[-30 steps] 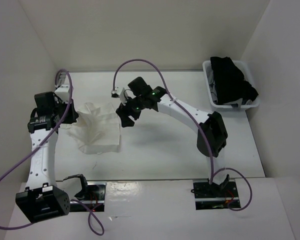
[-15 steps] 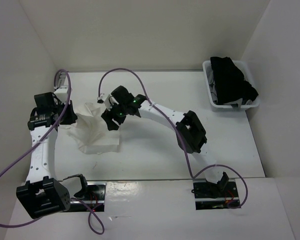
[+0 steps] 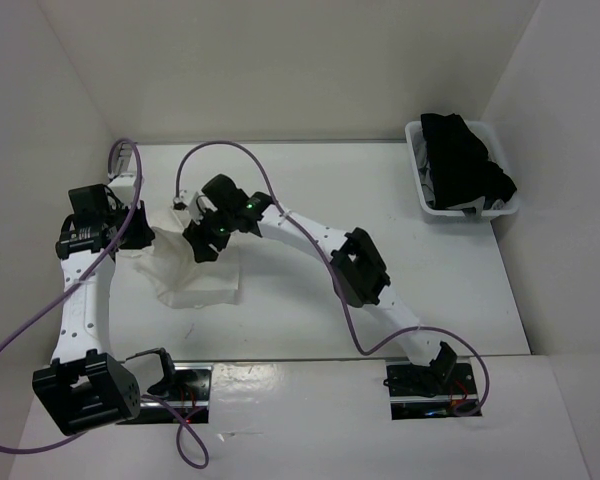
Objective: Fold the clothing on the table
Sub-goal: Flatten the skirt out
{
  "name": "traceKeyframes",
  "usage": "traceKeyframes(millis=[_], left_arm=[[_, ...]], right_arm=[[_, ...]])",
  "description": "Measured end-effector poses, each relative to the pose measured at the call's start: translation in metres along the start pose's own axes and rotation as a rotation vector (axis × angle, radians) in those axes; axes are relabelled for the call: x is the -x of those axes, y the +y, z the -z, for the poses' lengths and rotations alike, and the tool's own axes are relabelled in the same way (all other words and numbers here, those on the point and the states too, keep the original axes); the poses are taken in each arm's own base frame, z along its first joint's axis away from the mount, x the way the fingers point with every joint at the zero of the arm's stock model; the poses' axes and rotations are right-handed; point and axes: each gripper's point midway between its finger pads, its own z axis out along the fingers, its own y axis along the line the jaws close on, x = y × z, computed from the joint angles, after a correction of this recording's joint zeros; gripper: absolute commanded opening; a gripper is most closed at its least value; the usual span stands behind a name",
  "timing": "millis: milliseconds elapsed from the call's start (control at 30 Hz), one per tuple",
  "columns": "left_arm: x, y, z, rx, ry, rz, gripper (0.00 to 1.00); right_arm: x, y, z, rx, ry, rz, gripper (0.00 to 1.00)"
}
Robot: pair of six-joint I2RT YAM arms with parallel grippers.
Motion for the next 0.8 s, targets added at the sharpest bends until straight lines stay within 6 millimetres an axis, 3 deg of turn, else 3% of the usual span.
traceKeyframes(millis=[233, 400, 600, 700, 800], left_arm=[[-0.001, 0.000, -0.002, -0.003, 0.008, 0.003, 0.00], [-0.002, 0.000, -0.002, -0.006, 0.009, 0.003, 0.00], [-0.002, -0.001, -0.002, -0.006, 0.009, 0.003, 0.00], [-0.002, -0.001, -0.002, -0.006, 0.009, 0.003, 0.00], [-0.002, -0.001, -0.002, -0.006, 0.009, 0.003, 0.00]], right_arm=[[0.017, -0.001, -0.005, 0.016, -0.030, 0.014, 0.64], [0.011, 0.006, -0.007, 0.040, -0.009, 0.008, 0.64], [-0.015, 0.023, -0.020, 0.076, 0.054, -0.006, 0.64], [-0.018, 0.028, -0.022, 0.087, 0.063, -0.002, 0.64], [-0.020, 0.031, -0.024, 0.092, 0.067, 0.002, 0.58]])
